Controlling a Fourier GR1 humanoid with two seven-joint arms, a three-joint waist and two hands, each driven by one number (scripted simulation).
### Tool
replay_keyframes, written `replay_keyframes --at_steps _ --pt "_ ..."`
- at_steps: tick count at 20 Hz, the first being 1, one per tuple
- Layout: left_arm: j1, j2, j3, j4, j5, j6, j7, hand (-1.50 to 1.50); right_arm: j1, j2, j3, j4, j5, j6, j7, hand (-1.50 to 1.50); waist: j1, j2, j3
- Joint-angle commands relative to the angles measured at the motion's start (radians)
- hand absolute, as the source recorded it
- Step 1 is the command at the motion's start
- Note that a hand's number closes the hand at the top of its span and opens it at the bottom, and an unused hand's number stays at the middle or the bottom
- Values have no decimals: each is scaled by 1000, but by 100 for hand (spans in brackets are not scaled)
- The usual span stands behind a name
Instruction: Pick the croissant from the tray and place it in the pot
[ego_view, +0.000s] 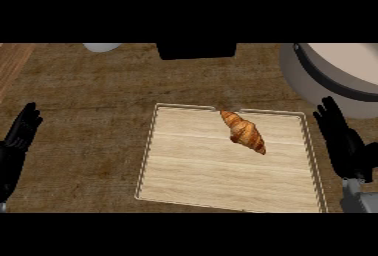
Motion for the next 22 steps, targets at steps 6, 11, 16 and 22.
replay_keyframes --at_steps 6,11,16,22 --pt "-24 -30 -22 71 -88 75 89 0 -175 -208 32 72 0 198 288 150 38 5 -46" --pt "-38 -39 -18 88 -45 49 125 0 -102 -225 131 -34 499 -138 -187 -150 15 0 -44" --pt "-7 -89 -3 105 -80 26 108 0 11 -211 69 -147 457 -59 -196 -150 21 -2 -46" --pt "-37 -86 -14 93 -117 46 135 0 -170 -343 150 -245 475 150 184 -150 32 -2 -48"
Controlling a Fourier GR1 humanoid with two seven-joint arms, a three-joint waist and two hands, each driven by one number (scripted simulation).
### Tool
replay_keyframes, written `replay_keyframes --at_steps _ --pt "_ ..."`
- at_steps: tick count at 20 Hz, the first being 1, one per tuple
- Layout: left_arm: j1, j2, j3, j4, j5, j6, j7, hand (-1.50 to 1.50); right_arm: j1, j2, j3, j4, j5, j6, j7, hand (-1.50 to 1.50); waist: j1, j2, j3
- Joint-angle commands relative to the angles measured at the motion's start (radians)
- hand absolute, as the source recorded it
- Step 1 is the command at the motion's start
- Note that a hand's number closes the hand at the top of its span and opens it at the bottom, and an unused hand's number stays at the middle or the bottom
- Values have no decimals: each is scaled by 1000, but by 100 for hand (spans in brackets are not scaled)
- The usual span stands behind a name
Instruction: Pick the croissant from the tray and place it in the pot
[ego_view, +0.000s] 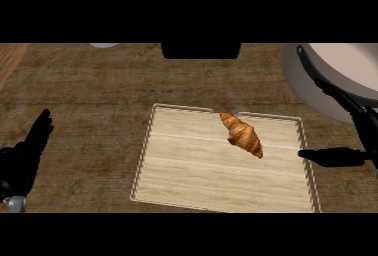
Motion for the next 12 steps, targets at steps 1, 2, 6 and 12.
replay_keyframes --at_steps 1,2,6,12 --pt "21 3 20 -17 18 -31 12 0 -93 -66 19 -87 1 132 188 -150 7 -1 0" --pt "-8 -8 16 37 1 -28 -28 0 -176 -66 37 -51 2 170 253 -150 13 2 -1" --pt "-22 -12 24 42 4 -40 -22 0 -282 -72 103 -90 -10 307 432 -150 18 2 -2" --pt "-13 -36 -14 7 -28 -25 -4 0 -431 -23 262 37 -3 533 623 -150 42 5 -2"
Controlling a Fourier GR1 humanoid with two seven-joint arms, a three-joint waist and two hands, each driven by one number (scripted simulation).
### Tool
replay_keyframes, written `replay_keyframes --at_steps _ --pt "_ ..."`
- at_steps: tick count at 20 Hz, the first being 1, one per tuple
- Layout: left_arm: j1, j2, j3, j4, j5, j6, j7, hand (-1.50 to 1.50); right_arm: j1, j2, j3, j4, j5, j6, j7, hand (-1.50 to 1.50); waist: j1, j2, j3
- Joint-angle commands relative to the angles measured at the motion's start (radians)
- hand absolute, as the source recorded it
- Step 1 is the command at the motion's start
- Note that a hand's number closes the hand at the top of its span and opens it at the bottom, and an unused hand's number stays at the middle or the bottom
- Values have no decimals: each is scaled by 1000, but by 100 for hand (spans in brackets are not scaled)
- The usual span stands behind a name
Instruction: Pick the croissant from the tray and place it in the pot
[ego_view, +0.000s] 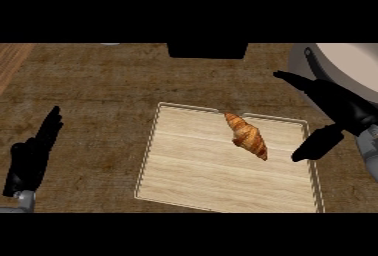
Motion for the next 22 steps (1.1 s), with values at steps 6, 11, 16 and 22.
replay_keyframes --at_steps 6,11,16,22 --pt "1 18 35 -39 10 -38 41 0 -224 156 88 177 -77 299 267 -150 -9 -1 2" --pt "3 -20 64 2 -17 -33 4 0 -272 247 45 206 -66 388 341 -150 -22 -2 2" --pt "-3 -62 49 2 -55 -23 8 0 -223 340 102 251 92 339 341 -150 -24 -2 3" --pt "20 -89 48 -46 -98 -19 38 0 -251 414 60 269 132 405 401 -150 -26 -4 3"
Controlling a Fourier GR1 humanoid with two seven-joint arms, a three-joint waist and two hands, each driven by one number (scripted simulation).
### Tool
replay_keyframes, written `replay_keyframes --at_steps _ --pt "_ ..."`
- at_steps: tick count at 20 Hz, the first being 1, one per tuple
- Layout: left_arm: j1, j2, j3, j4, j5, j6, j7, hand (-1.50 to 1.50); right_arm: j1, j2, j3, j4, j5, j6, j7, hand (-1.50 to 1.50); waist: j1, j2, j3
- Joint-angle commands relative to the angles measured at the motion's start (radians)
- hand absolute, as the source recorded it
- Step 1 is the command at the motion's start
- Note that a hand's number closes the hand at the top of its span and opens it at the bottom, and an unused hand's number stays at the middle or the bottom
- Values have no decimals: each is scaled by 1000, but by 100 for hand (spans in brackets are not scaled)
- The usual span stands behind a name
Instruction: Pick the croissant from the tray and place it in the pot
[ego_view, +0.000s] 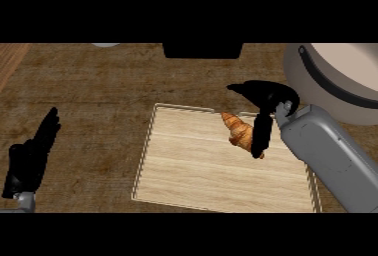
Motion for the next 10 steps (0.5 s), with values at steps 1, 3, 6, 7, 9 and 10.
replay_keyframes --at_steps 1,3,6,7,9,10 --pt "7 -14 25 16 -6 -33 -35 0 -20 37 -37 76 65 63 -30 -150 0 0 0" --pt "12 -19 28 34 -11 -34 -30 0 59 89 26 51 121 -5 -17 -150 -2 0 0" --pt "-33 -4 51 2 -13 -55 24 0 39 27 -51 81 137 67 -73 -150 -5 0 0" --pt "60 7 81 -15 14 -91 -41 0 28 105 -40 119 162 35 -42 -150 1 0 0" --pt "-27 -2 78 12 -27 -63 25 0 72 83 -49 22 148 100 5 -150 -8 -1 0" --pt "-18 -26 58 -35 -34 -53 53 0 50 140 -33 110 213 35 -38 -150 -2 0 0"
